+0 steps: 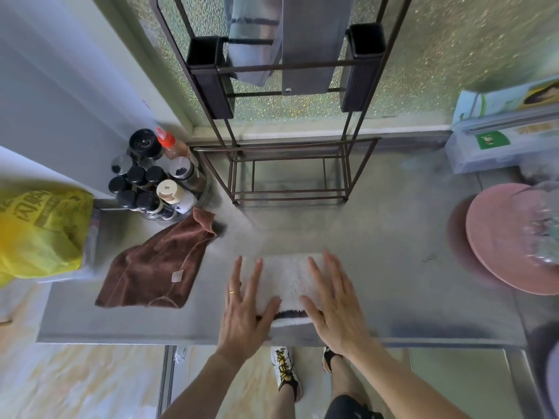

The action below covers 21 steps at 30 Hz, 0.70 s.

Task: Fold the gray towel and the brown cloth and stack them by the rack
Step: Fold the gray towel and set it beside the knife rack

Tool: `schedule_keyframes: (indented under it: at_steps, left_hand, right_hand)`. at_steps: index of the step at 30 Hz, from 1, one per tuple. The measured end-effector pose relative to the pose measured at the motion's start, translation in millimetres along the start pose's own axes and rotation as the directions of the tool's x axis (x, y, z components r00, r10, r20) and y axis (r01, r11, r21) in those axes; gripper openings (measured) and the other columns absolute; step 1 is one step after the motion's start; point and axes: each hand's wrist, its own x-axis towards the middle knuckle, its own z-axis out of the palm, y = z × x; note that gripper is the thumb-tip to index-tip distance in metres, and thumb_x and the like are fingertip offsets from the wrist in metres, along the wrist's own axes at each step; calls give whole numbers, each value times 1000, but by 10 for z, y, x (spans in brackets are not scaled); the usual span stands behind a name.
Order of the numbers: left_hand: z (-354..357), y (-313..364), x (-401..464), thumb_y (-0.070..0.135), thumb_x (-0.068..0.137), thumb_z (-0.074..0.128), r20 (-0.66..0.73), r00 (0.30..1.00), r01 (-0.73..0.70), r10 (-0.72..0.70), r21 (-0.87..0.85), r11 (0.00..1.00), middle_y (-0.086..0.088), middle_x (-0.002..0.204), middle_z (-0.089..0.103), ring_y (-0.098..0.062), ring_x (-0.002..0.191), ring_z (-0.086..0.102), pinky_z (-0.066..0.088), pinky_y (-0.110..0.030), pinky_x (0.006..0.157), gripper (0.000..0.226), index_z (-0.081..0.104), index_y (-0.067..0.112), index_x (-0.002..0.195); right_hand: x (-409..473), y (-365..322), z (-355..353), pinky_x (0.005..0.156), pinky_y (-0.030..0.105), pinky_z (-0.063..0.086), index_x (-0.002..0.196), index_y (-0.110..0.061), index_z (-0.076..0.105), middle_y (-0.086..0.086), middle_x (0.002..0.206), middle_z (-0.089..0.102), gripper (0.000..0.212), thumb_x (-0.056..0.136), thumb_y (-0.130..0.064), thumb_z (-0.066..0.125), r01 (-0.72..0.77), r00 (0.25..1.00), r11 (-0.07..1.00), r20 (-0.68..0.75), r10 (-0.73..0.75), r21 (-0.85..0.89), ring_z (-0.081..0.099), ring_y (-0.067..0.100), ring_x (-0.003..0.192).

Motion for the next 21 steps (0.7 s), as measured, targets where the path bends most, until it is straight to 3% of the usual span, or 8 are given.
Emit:
schedule_keyframes:
  at_steps: [3, 5, 8, 10, 14, 18, 21]
  left_hand:
    - [-46, 174, 1, 64, 84, 57, -86, 917, 347, -390, -315, 884, -9, 131, 52, -21, 118, 53, 48, -42, 99, 74, 34, 31, 146]
    - [-77, 287, 17, 74, 74, 54, 51, 802, 564, -595, -392, 727, -8, 116, 61, -25, 101, 61, 53, -48, 90, 79, 44, 23, 132]
    - [-100, 339, 58, 64, 68, 59, 191, 695, 706, -693, -367, 606, -9, 101, 64, -27, 89, 62, 53, -45, 80, 65, 57, 13, 109]
    - [-121, 352, 96, 52, 62, 60, 269, 644, 750, -716, -407, 522, -11, 97, 64, -27, 85, 60, 47, -41, 74, 55, 60, 12, 101]
    - [-134, 544, 135, 33, 63, 61, 395, 625, 764, -674, -488, 422, -9, 88, 53, -27, 81, 51, 40, -37, 71, 35, 55, 13, 91]
    - [107, 992, 378, 24, 54, 64, 487, 691, 710, -533, -595, 377, -16, 92, 62, -31, 84, 60, 45, -44, 74, 51, 62, 10, 103]
    - [358, 1551, 714, 22, 64, 65, 534, 764, 644, -362, -657, 391, -11, 108, 74, -32, 99, 69, 54, -44, 83, 48, 67, 20, 112]
  right_hand:
    - [-73, -60, -111, 115, 38, 34, 155, -23, 20, 1, 157, 34, 75, 96, -62, 43, -261, 953, 901, -57, 298, 346, 34, 18, 141]
    - [-55, -79, -154, 104, 36, 47, 147, -18, 33, 0, 141, 54, 79, 88, -66, 53, -442, 872, 689, 94, 481, 574, 54, 16, 123]
    - [-35, -97, -187, 85, 28, 51, 131, -18, 49, -6, 115, 65, 61, 85, -51, 69, -591, 763, 399, 325, 559, 701, 64, 11, 102]
    - [-36, -84, -230, 78, 26, 52, 117, -19, 59, -6, 106, 69, 39, 85, -39, 71, -612, 747, 322, 395, 534, 722, 66, 9, 96]
    - [-48, 63, -423, 86, 38, 58, 98, -22, 67, 3, 97, 75, 13, 85, -19, 68, -595, 759, 231, 444, 477, 770, 71, 19, 93]
    - [-21, 584, -834, 79, 35, 56, 108, -19, 67, 4, 102, 76, 21, 87, -15, 67, -544, 754, 153, 400, 521, 825, 72, 21, 94]
    - [108, 1096, -1246, 73, 31, 54, 109, -14, 68, 6, 101, 77, 20, 90, -12, 63, -460, 740, 136, 294, 605, 877, 74, 20, 91]
